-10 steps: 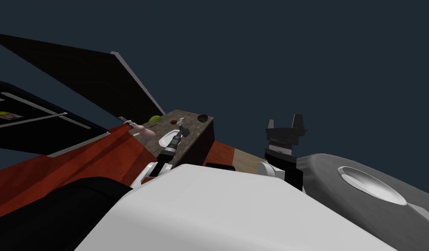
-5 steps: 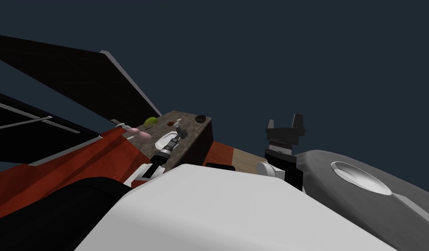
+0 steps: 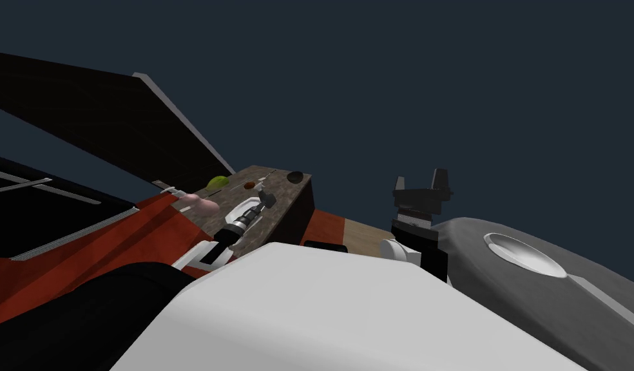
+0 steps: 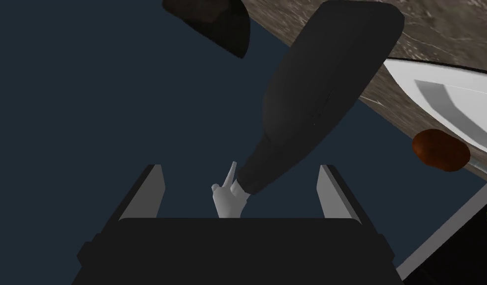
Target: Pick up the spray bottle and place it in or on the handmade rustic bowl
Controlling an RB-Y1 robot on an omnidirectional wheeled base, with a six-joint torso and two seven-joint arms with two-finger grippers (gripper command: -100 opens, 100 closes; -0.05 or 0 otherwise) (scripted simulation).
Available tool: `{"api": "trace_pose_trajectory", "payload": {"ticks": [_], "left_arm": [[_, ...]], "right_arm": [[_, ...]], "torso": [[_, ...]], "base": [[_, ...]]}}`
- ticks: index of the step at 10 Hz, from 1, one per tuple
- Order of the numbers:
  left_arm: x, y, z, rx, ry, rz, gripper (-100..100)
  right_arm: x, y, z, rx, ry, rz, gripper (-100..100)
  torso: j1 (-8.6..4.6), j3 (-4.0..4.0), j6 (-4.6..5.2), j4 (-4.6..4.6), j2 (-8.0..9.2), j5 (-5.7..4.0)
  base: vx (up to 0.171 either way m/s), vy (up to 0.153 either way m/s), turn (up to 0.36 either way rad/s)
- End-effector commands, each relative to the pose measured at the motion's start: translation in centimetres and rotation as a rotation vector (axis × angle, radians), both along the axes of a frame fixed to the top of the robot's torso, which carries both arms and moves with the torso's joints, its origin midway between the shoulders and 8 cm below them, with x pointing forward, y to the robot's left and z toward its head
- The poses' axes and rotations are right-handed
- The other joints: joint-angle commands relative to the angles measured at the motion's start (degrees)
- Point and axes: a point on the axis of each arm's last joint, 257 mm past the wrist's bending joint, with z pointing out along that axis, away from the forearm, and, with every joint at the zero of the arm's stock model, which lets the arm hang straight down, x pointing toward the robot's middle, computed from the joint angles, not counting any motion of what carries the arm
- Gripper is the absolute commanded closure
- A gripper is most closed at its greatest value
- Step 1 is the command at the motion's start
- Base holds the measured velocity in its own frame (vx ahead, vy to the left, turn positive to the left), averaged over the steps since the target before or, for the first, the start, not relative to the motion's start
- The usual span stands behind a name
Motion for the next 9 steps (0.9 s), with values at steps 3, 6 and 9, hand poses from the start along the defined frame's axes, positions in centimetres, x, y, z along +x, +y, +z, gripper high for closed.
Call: {"api": "trace_pose_trajectory", "payload": {"ticks": [3,6,9], "left_arm": [[-0.25,0.55,-0.34,0.118,0.066,-0.052,-100],[-0.30,0.80,-0.52,0.210,0.112,-0.100,-100],[-0.23,0.83,-0.61,0.302,0.154,-0.157,-100]], "right_arm": [[0.00,0.00,0.00,0.000,0.000,0.000,0],[0.00,0.00,0.00,0.000,0.000,0.000,0],[0.00,0.00,0.00,0.000,0.000,0.000,0]], "torso": [[-0.03,0.02,0.00,0.01,0.04,-0.01],[-0.02,0.00,0.00,0.00,0.00,0.00],[-0.04,0.01,0.00,0.00,0.01,0.00]], "base": [[0.006,0.043,-0.053],[0.016,0.048,-0.049],[0.012,0.044,-0.052]]}}
